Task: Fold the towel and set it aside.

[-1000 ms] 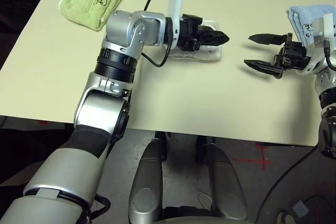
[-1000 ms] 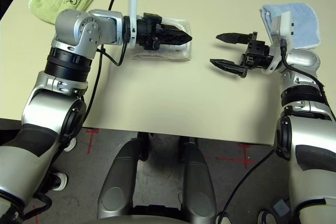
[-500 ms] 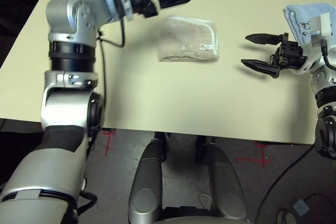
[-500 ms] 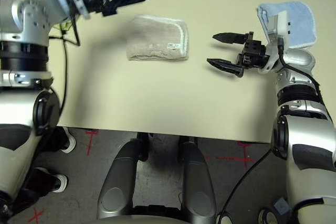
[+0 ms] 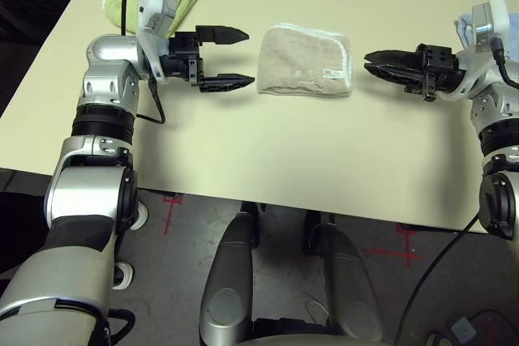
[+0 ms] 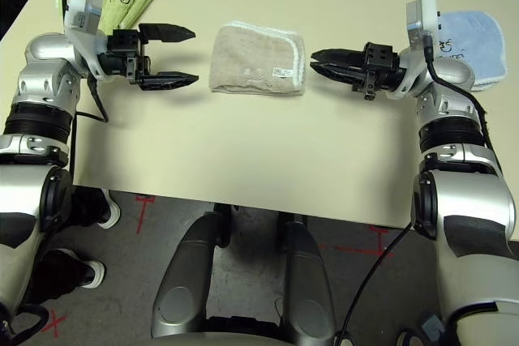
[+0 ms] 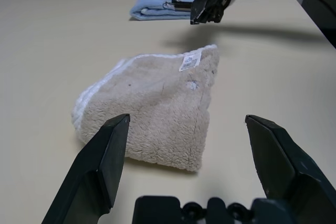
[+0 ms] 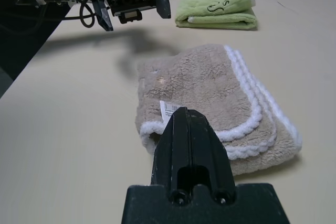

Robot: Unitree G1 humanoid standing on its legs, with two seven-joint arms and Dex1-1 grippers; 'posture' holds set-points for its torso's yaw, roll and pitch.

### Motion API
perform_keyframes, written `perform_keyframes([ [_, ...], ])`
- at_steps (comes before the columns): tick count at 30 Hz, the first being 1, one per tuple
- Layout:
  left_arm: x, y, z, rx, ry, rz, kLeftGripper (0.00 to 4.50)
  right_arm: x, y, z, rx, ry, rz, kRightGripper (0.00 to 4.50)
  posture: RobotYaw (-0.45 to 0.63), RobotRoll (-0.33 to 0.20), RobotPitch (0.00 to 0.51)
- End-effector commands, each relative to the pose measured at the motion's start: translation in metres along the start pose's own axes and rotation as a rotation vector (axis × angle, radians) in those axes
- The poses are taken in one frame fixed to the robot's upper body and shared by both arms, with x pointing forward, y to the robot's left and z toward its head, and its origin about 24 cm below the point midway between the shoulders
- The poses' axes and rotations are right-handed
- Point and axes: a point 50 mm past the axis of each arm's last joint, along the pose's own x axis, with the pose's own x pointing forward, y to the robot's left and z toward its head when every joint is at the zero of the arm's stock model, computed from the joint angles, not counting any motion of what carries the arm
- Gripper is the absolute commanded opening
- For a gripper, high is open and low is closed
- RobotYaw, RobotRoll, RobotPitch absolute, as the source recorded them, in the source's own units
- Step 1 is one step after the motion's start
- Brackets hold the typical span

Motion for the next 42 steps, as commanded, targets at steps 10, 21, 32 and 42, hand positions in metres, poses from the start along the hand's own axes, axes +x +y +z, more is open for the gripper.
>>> perform_keyframes([
  [10,0.007,-0.002,-0.010,-0.025,-0.020,-0.030,2.41,0.005,0.003,0.002,0.002,-0.023,0.037,0.00,0.12,0.000,0.345],
  [21,0.046,0.011,-0.006,-0.065,-0.069,0.079,0.03,0.052,-0.006,0.007,0.061,-0.164,-0.030,0.00,0.12,0.000,0.337],
  [32,0.052,0.005,-0.017,-0.095,0.010,0.017,0.03,0.073,0.002,-0.011,0.088,0.022,0.047,0.00,0.12,0.000,0.346],
  [42,0.052,-0.004,-0.041,-0.137,0.100,0.069,0.03,0.078,0.010,-0.040,0.139,0.179,0.018,0.00,0.13,0.000,0.352],
])
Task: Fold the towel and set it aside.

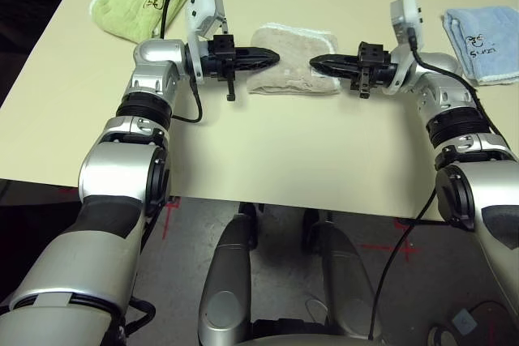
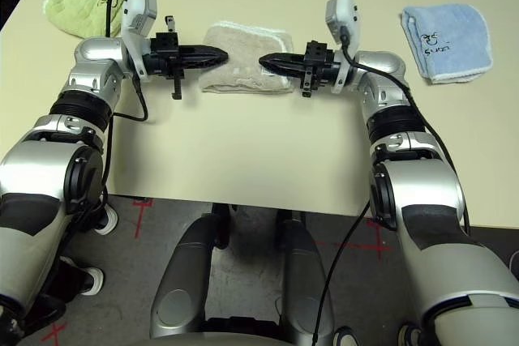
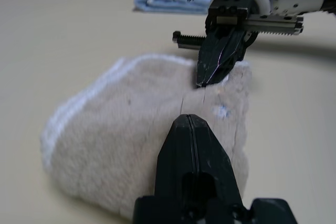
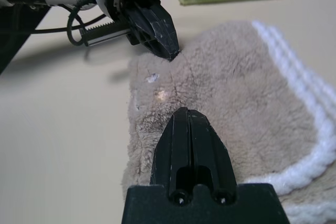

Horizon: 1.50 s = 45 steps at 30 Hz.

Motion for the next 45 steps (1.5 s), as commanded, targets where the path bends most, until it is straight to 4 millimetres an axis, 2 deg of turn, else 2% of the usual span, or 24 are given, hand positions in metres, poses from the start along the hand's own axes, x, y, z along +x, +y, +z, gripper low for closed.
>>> perform_keyframes([
  [1,0.004,-0.007,-0.019,-0.034,0.075,0.004,0.03,-0.002,0.003,-0.019,0.029,0.091,-0.024,0.00,0.13,0.000,0.352],
  [7,0.002,-0.007,-0.031,-0.027,0.180,0.062,0.03,-0.009,-0.001,-0.025,0.034,0.134,-0.112,0.00,0.13,0.000,0.354],
  [12,-0.004,-0.002,-0.030,0.011,0.229,0.113,0.03,-0.015,-0.005,-0.016,0.020,0.077,-0.129,0.00,0.12,0.000,0.355],
  [16,-0.008,0.006,-0.013,0.046,0.178,0.138,0.03,-0.023,-0.013,0.005,0.010,-0.062,-0.150,0.00,0.11,0.000,0.357],
  [19,-0.004,0.019,0.019,0.030,-0.056,0.221,0.03,-0.017,-0.024,0.028,0.008,-0.214,-0.271,0.00,0.10,0.000,0.354],
  [21,-0.001,0.024,0.029,0.010,-0.130,0.264,0.03,-0.012,-0.026,0.029,-0.005,-0.201,-0.304,0.00,0.10,0.000,0.354],
  [23,0.003,0.025,0.030,-0.004,-0.137,0.299,0.03,0.000,-0.026,0.024,0.015,-0.160,-0.336,0.00,0.11,0.000,0.353],
  [28,0.014,0.021,0.019,-0.029,-0.083,0.300,0.03,0.018,-0.024,0.012,0.032,-0.080,-0.402,0.00,0.13,0.000,0.357],
  [36,0.019,0.010,-0.002,-0.044,0.005,0.243,0.03,0.025,-0.021,-0.004,0.069,-0.017,-0.455,0.00,0.13,0.000,0.360],
  [40,0.026,0.004,-0.028,-0.130,0.044,0.404,0.03,0.026,-0.016,-0.015,0.105,-0.017,-0.471,0.00,0.13,0.000,0.362],
  [45,0.024,0.012,-0.031,-0.132,0.082,0.602,0.03,0.026,-0.015,-0.017,0.105,-0.014,-0.470,0.00,0.13,0.000,0.363],
])
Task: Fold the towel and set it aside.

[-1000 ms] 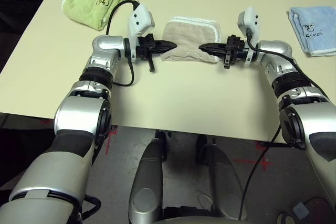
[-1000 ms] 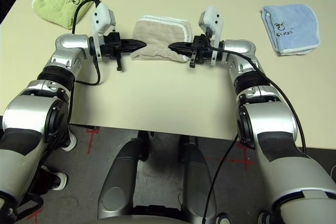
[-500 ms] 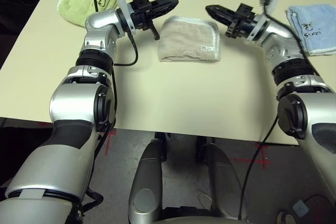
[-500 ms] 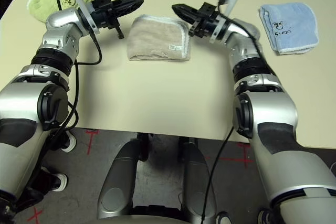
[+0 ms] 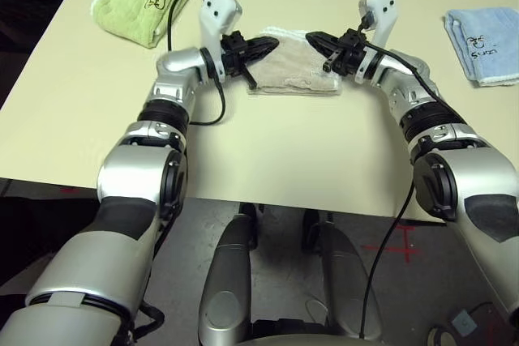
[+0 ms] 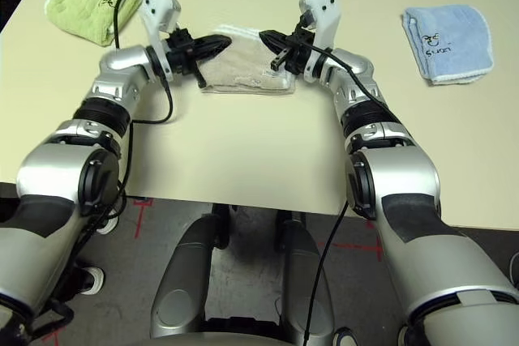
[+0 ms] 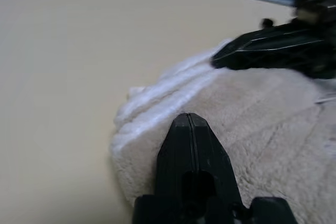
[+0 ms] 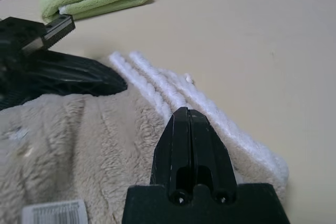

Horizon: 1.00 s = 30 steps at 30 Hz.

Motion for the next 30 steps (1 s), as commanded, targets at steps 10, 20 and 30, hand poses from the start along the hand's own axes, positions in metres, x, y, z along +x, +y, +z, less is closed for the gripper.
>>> perform_keyframes([
  [10,-0.001,0.001,-0.009,-0.038,0.116,-0.020,0.03,-0.010,0.001,-0.020,0.008,0.100,0.024,0.00,0.13,0.000,0.352],
  [20,-0.011,0.007,0.005,-0.006,0.092,-0.160,0.03,-0.015,-0.011,0.006,0.055,-0.082,0.018,0.00,0.13,0.000,0.344],
  [30,-0.055,0.037,0.047,0.042,-0.121,-0.297,0.62,-0.070,-0.040,0.034,0.221,-0.101,0.204,1.03,0.12,0.000,0.345],
])
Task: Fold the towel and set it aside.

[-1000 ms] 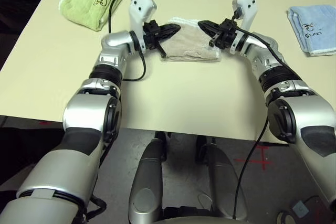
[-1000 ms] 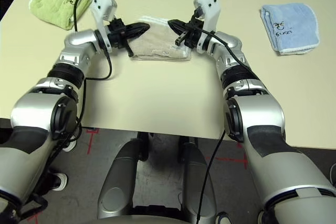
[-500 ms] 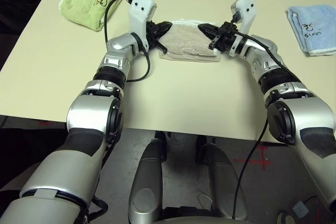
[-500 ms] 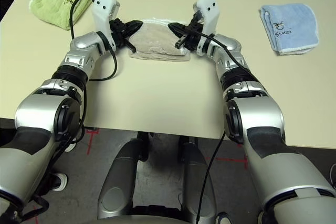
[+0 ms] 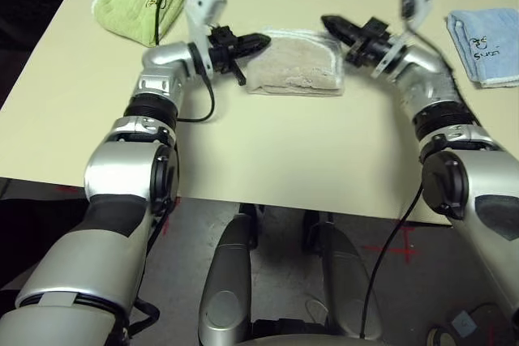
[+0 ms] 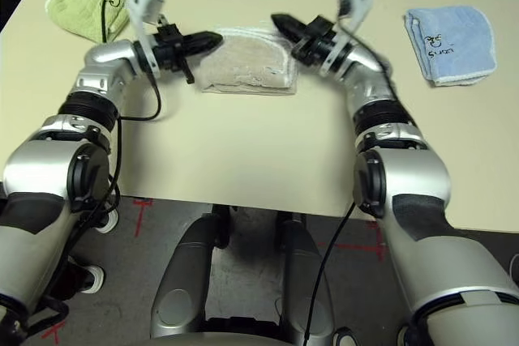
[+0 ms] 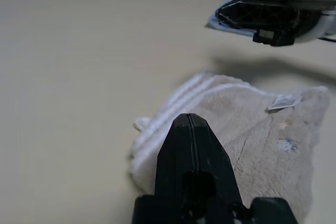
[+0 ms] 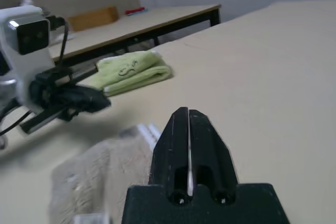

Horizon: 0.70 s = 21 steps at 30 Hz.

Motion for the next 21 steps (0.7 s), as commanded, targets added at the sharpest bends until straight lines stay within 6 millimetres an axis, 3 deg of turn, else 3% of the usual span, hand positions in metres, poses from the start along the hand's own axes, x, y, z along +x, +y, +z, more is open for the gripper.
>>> perform_keyframes([
  [1,-0.014,0.000,0.002,-0.001,-0.011,-0.062,0.95,-0.026,-0.003,-0.010,0.141,0.166,0.023,1.36,0.12,0.000,0.345],
  [5,-0.028,-0.007,-0.003,0.023,0.010,-0.156,2.51,-0.048,-0.007,-0.016,0.308,0.294,-0.058,2.82,0.11,0.000,0.346],
  [10,-0.033,-0.012,-0.006,0.047,0.018,-0.218,4.41,-0.057,-0.007,-0.020,0.643,0.334,-0.188,4.50,0.11,0.000,0.349],
  [21,-0.034,-0.016,-0.008,0.068,0.021,-0.278,4.46,-0.064,0.007,-0.032,0.981,0.461,-0.277,4.50,0.12,0.000,0.361],
])
